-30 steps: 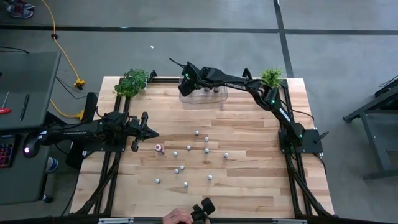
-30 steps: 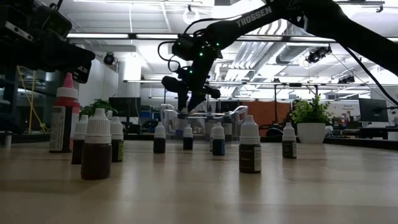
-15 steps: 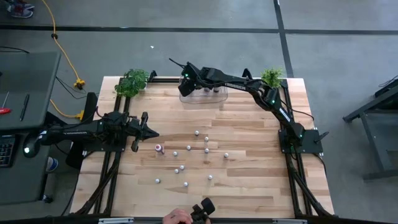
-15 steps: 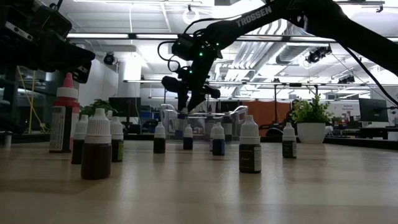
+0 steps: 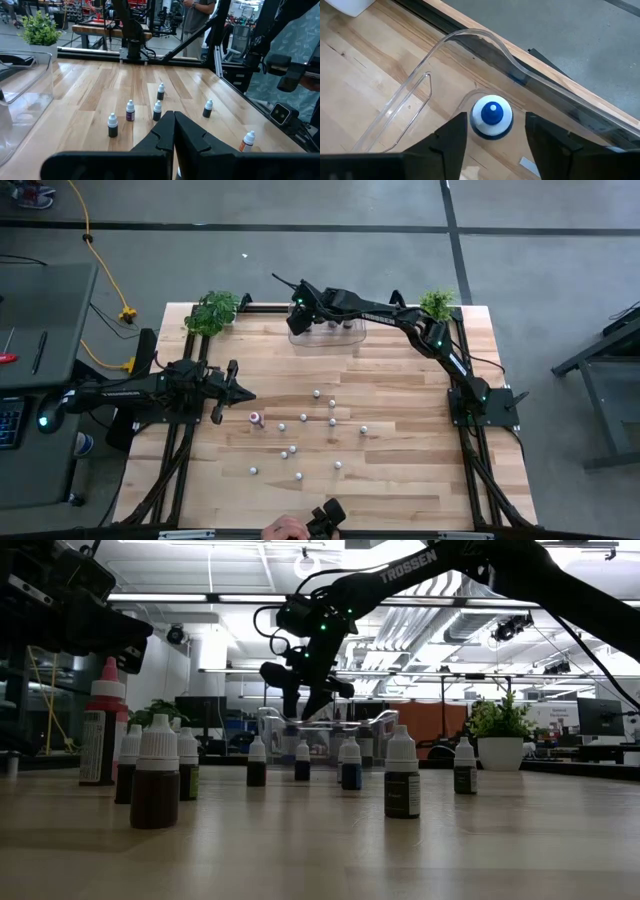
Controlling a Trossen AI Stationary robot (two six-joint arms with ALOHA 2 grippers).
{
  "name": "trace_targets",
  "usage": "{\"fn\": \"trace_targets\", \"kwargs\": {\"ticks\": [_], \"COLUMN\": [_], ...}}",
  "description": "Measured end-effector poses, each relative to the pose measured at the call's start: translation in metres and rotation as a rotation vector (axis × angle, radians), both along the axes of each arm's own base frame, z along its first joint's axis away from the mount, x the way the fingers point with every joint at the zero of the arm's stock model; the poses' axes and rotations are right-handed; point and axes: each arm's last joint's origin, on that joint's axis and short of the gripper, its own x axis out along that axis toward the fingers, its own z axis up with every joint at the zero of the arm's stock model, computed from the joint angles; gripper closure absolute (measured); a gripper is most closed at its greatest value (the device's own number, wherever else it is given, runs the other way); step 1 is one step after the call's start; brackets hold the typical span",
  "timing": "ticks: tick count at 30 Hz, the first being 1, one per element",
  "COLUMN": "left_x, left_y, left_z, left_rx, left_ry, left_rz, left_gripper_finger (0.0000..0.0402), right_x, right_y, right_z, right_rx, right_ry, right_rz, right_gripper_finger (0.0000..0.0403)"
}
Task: Pick & Place food coloring
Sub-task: Put the large pink food coloring bottle into the transparent bin
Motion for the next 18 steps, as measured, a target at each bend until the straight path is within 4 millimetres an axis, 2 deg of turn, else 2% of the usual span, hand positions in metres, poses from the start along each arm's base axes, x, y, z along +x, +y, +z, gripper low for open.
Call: {"fn": "trace_targets", "kwargs": {"ticks": [9,12,18], "left_x": [0.0,0.0,0.0], "left_y": [0.0,0.0,0.0], "left_z": [0.0,0.0,0.0], "left_rx": [0.0,0.0,0.0], "left_ry": [0.0,-0.001,0.0], "left_rz": [0.0,0.0,0.003], "left_gripper_finger": [0.0399,0.0399,0.0399], "right_x": [-0.001,-0.002,-0.006], "right_y": [0.0,0.001,0.005], "right_z": [0.007,0.024,0.076], "right_rx": [-0.032,-0.049,-0.131], "right_ry": [0.013,0.01,-0.02], "right_rz": [0.041,0.072,0.148], "right_gripper_finger": [0.0197,0.0196,0.0196]}}
